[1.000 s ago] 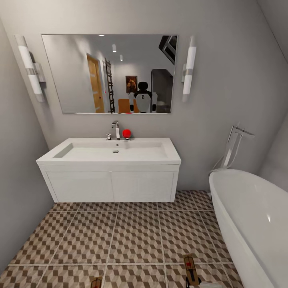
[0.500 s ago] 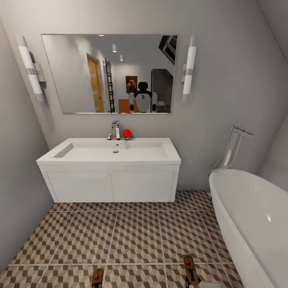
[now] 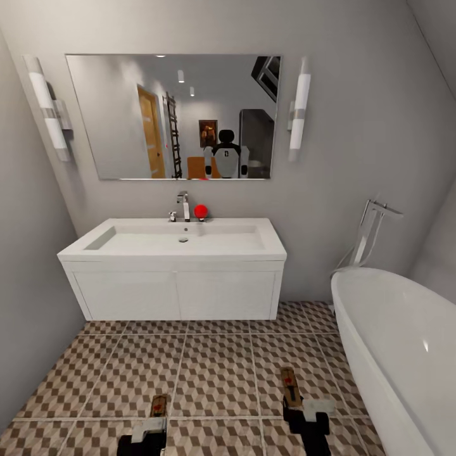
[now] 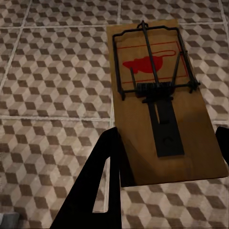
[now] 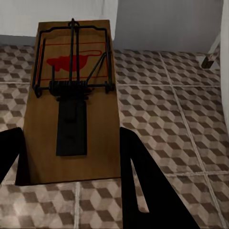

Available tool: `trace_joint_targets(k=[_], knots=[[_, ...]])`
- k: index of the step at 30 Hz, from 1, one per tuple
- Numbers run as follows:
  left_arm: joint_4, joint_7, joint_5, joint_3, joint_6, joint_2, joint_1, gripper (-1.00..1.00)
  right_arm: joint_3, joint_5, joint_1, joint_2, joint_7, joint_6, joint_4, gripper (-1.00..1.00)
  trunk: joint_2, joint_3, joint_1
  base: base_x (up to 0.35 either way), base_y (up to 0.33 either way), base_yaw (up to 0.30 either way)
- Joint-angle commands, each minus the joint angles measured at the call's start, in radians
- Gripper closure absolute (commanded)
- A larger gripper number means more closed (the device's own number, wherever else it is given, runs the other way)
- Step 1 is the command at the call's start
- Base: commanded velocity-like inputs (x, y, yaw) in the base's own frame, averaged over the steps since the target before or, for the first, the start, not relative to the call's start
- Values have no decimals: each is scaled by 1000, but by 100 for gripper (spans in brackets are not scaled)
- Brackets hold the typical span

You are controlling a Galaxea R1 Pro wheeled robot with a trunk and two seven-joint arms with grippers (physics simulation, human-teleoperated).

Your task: Take the four mousetraps from the cabinet in the bathroom and place them on the bathroom floor. Make sure all four end up on the same floor surface, and ensure that at least two of them are either under or directly next to the same bathroom sink.

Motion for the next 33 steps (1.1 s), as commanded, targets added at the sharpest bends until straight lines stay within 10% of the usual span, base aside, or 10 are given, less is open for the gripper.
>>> trace_joint_targets(k=[1,12,18,28,33], knots=[[-33,8,6,-6,43,3,-2,100,8,-14,-1,-1,-5,28,-34,100,-1,-1,0,0,0,0],[-226,8,7,-4,372,13,-156,100,6,-14,-6,-4,-27,351,-338,100,-1,-1,0,0,0,0],[-43,10,7,-4,476,14,-382,100,4,-17,-56,1,-35,480,-357,100,-1,-1,0,0,0,0],[78,9,9,-5,463,15,-449,100,3,-22,-159,6,-34,632,-330,100,-1,-1,0,0,0,0],[261,5,11,-5,253,13,-451,100,3,-23,-166,7,-31,667,-325,100,-1,-1,0,0,0,0]])
